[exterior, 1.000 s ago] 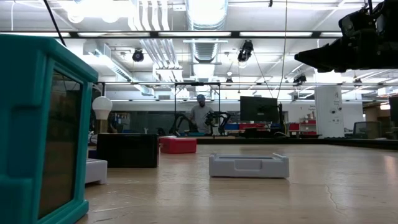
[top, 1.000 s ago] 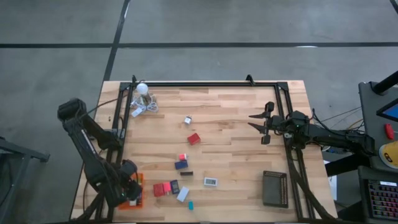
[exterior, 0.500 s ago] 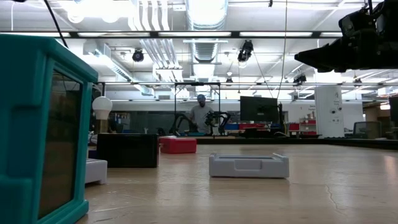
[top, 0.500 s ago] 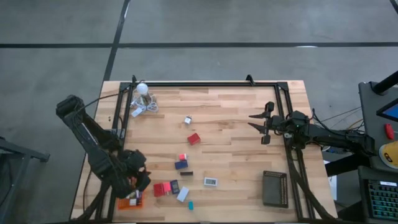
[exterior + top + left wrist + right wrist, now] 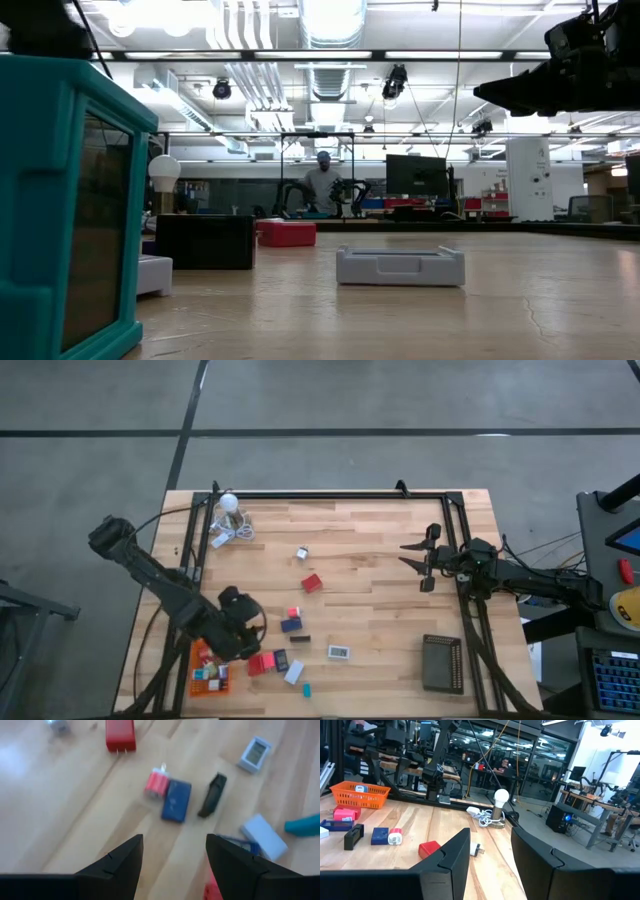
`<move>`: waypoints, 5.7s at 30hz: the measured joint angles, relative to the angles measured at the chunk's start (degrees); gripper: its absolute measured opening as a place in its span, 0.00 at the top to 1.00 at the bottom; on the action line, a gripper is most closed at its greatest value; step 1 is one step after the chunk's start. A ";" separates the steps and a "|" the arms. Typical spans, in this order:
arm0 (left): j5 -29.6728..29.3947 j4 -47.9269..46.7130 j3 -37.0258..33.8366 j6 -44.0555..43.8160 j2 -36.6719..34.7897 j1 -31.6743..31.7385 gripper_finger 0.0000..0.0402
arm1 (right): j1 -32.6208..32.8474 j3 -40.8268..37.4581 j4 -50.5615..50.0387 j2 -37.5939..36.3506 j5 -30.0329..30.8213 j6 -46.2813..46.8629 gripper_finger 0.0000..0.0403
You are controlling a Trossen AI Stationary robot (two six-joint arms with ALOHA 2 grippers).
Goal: Pick & Place Office items
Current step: Put the white pink charger adapter into the orange bin
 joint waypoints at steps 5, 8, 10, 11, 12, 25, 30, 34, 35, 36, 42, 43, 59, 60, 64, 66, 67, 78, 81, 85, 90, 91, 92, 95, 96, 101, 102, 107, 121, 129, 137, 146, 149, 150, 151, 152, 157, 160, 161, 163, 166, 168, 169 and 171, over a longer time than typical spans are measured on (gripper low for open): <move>0.66 2.66 0.00 5.92 1.28 5.03 0.45 | 0.02 0.00 -0.02 0.00 0.00 0.00 0.65; 0.85 5.42 -0.02 12.22 2.68 6.86 0.45 | 0.00 0.02 -0.02 -0.02 0.00 0.00 0.65; 0.88 7.35 -0.01 16.09 3.96 7.64 0.45 | 0.01 0.00 -0.02 -0.02 -0.01 0.00 0.65; 0.91 8.04 -0.02 17.36 4.72 7.96 0.45 | 0.00 0.00 -0.02 -0.02 -0.02 0.00 0.65; 0.99 8.61 -0.02 18.26 5.44 8.28 0.45 | 0.00 0.01 -0.02 0.00 0.00 0.00 0.65; 2.15 17.36 -0.02 25.20 14.56 12.04 0.45 | 0.00 0.01 0.01 -0.02 -0.01 0.00 0.65; 4.72 18.62 -0.02 26.55 17.30 13.77 0.45 | 0.01 0.00 -0.01 -0.02 -0.02 0.00 0.65; 5.54 20.20 -0.02 28.07 19.53 14.75 0.45 | 0.00 0.00 0.00 -0.02 0.00 0.00 0.65; 5.62 20.33 -0.02 28.29 20.04 14.92 0.45 | 0.00 0.00 0.00 0.00 -0.02 0.00 0.65; 5.63 20.37 -0.04 28.44 20.45 15.15 0.45 | 0.02 0.00 -0.02 0.00 0.00 0.00 0.65; 6.39 21.06 -0.07 29.50 21.93 16.41 0.45 | 0.00 0.00 -0.02 0.00 -0.02 0.00 0.65; 6.66 21.01 -0.07 29.74 21.98 16.62 0.45 | 0.00 0.00 -0.02 0.00 -0.02 0.00 0.65; 9.70 23.20 -1.22 32.26 22.09 18.62 0.45 | 0.00 0.01 -0.02 0.00 -0.02 0.00 0.65; 9.70 23.46 -1.39 32.27 22.09 18.66 0.45 | 0.00 0.00 -0.02 0.00 0.00 0.00 0.65; 9.71 24.51 -2.31 32.28 22.09 19.10 0.45 | 0.00 0.00 -0.02 -0.01 0.00 0.00 0.65; 10.30 25.99 -3.15 32.26 22.03 19.47 0.45 | 0.00 0.00 -0.02 -0.02 -0.01 0.00 0.65; 10.63 26.85 -3.61 32.34 21.96 19.70 0.45 | 0.00 0.02 -0.02 0.00 -0.02 0.00 0.65; 12.11 28.89 -4.63 32.85 21.87 20.62 0.45 | 0.00 0.00 -0.02 0.00 0.00 0.00 0.65; 12.30 28.89 -4.65 32.85 21.91 20.66 0.45 | 0.00 0.00 -0.02 0.00 0.00 0.00 0.65; 12.72 28.95 -4.68 32.85 21.91 20.66 0.49 | 0.00 0.00 -0.02 -0.01 -0.01 0.00 0.65; 12.86 28.88 -4.68 32.88 21.96 20.66 0.61 | 0.00 0.00 -0.02 -0.01 -0.01 0.00 0.65; 12.85 28.84 -4.68 32.89 21.96 20.66 0.63 | 0.00 0.00 -0.02 -0.01 -0.01 0.00 0.65; 12.77 28.83 -4.68 32.91 21.96 20.66 0.65 | 0.00 0.01 -0.02 0.00 -0.01 0.00 0.65; 12.66 28.74 -4.68 33.05 21.96 20.66 0.69 | 0.00 0.00 -0.02 -0.02 -0.02 0.00 0.65; 12.63 28.72 -4.68 33.05 21.96 20.66 0.70 | 0.00 0.00 -0.02 -0.02 0.00 0.00 0.65; 12.70 28.72 -4.68 33.05 21.91 20.66 0.69 | 0.00 0.01 -0.02 -0.01 0.00 0.00 0.65; 12.72 28.72 -4.68 33.05 21.91 20.66 0.69 | 0.00 0.00 -0.02 -0.02 0.00 0.00 0.65; 12.90 28.70 -4.74 33.02 21.78 20.66 0.69 | 0.00 0.00 -0.02 0.00 0.00 0.00 0.65; 12.97 21.34 -4.50 31.89 11.68 20.62 0.69 | 0.00 0.00 -0.02 0.00 0.01 0.00 0.65; 14.93 16.26 -4.63 26.49 5.71 20.47 0.69 | 0.01 0.00 -0.02 0.00 0.00 0.00 0.65; 16.82 13.20 -4.68 21.77 -0.30 18.58 0.69 | 0.00 0.00 -0.02 -0.02 0.00 0.00 0.65; 20.68 10.15 -4.68 15.74 -4.74 12.86 0.69 | 0.00 0.00 -0.02 -0.02 0.00 0.00 0.65; 20.83 9.28 -4.68 12.89 -5.56 9.81 0.69 | 0.02 0.02 -0.02 0.00 -0.01 0.00 0.65; 20.85 8.65 -4.68 11.22 -5.78 8.71 0.69 | 0.00 0.00 -0.02 0.00 0.00 0.00 0.65; 20.85 7.77 -4.68 9.07 -5.94 7.63 0.69 | 0.00 0.00 -0.02 0.00 0.00 0.00 0.65; 20.85 6.78 -4.68 6.51 -6.05 6.60 0.69 | 0.00 0.00 -0.02 0.00 0.00 0.00 0.65; 20.84 0.69 -4.63 -8.22 -6.20 0.64 0.69 | 0.00 0.00 -0.02 0.00 0.00 0.00 0.65; 20.83 -1.62 -4.63 -16.16 -6.20 -3.25 0.69 | 0.00 0.00 -0.02 0.00 0.00 0.00 0.65; 20.83 -2.19 -4.63 -18.80 -6.18 -4.59 0.69 | 0.00 0.02 -0.02 0.00 0.00 0.00 0.65; 20.81 -3.16 -4.63 -24.74 -6.20 -7.23 0.69 | 0.00 0.01 -0.02 0.00 0.00 0.00 0.65; 20.81 -4.40 -4.59 -33.14 -6.20 -11.38 0.69 | 0.00 0.01 -0.02 0.00 0.00 0.00 0.65; 20.85 -4.83 -4.57 -37.77 -6.19 -14.13 0.69 | 0.00 0.00 -0.02 0.00 0.00 0.00 0.65; 20.87 -4.92 -4.57 -39.90 -6.20 -15.42 0.69 | 0.00 0.00 -0.02 0.00 0.00 0.00 0.65; 20.87 -4.90 -4.57 -44.13 -6.19 -18.03 0.69 | 0.00 0.00 -0.02 0.00 -0.02 0.00 0.65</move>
